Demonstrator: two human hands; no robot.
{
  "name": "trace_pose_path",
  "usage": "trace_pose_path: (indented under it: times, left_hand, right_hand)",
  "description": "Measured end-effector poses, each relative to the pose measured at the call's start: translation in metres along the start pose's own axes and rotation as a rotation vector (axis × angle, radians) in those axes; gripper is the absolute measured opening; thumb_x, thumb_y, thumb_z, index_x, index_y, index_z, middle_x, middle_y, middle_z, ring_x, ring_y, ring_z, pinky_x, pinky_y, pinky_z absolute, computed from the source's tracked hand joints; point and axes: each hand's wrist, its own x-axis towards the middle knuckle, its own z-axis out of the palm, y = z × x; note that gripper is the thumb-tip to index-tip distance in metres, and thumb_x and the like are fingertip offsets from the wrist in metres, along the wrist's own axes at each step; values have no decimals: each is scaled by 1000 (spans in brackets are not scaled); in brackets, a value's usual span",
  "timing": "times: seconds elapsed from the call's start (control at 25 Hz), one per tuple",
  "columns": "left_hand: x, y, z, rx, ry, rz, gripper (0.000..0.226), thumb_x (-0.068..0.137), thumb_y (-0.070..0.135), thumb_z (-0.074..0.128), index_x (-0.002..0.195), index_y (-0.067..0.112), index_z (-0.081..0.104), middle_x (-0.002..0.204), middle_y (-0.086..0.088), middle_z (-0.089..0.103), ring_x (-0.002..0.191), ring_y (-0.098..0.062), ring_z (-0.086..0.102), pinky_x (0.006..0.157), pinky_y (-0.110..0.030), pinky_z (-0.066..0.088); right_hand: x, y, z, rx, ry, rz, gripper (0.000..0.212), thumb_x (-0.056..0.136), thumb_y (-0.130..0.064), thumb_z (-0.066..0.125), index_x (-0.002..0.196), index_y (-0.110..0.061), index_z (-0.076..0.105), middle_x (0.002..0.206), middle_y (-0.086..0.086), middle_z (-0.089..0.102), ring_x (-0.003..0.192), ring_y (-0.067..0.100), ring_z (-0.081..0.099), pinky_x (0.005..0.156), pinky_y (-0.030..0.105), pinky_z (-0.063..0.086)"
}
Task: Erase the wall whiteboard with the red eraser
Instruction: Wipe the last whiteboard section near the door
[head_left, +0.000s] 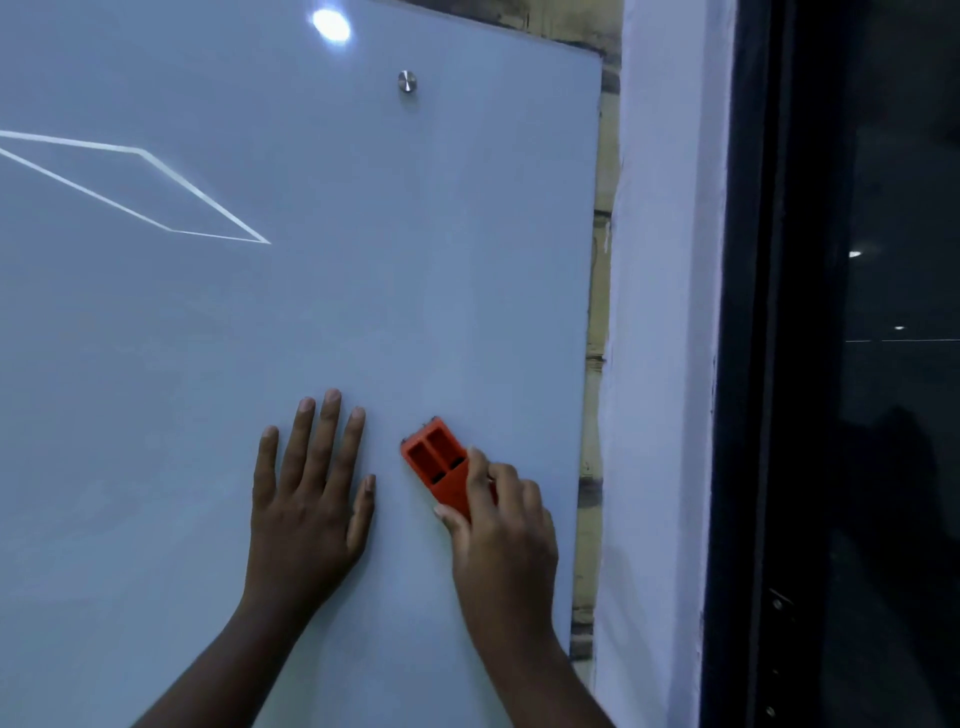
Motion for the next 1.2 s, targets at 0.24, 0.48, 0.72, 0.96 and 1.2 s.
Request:
trace_pose_path:
  times: [0.24,0.48,0.72,0.96,1.2]
  left_hand:
    - [-32,0,1,-8,2,-4,65,108,33,40,166,7,29,175,-16,19,162,-36,20,129,-61,19]
    - [-45,2,4,-3,-1,-12,66,109,33,43,167,8,25,175,-17,20,163,-36,18,129,-62,17]
    - [-48,0,6,-12,-5,-9,67,111,34,44,168,9,21,175,-16,16,164,-34,12,130,-60,14]
    - [-71,1,7,-12,-19,-19,65,111,32,44,168,9,23,175,-17,18,163,-35,14,131,-58,12]
    - [-106,16,11,-47,-29,-105,64,111,31,44,167,8,24,174,-16,15,164,-32,9,132,-58,9]
  right_hand:
    - [-8,59,-8,149,46,343,60,93,-45,64,142,-10,59,120,6,65,106,29,63,74,38,56]
    - [-94,43,5,333,60,619,57,90,-34,77,140,-9,63,112,5,65,104,29,65,83,30,45]
    - [-137,-27,20,201,-138,181,62,79,-32,85,136,-14,67,112,1,67,94,23,59,77,34,53]
    - [-172,21,13,226,-143,321,63,75,-32,90,132,-19,70,105,-3,65,98,20,59,72,30,53]
    - [-165,53,12,496,8,695,60,86,-26,82,141,-11,62,105,-2,60,95,10,60,82,16,49]
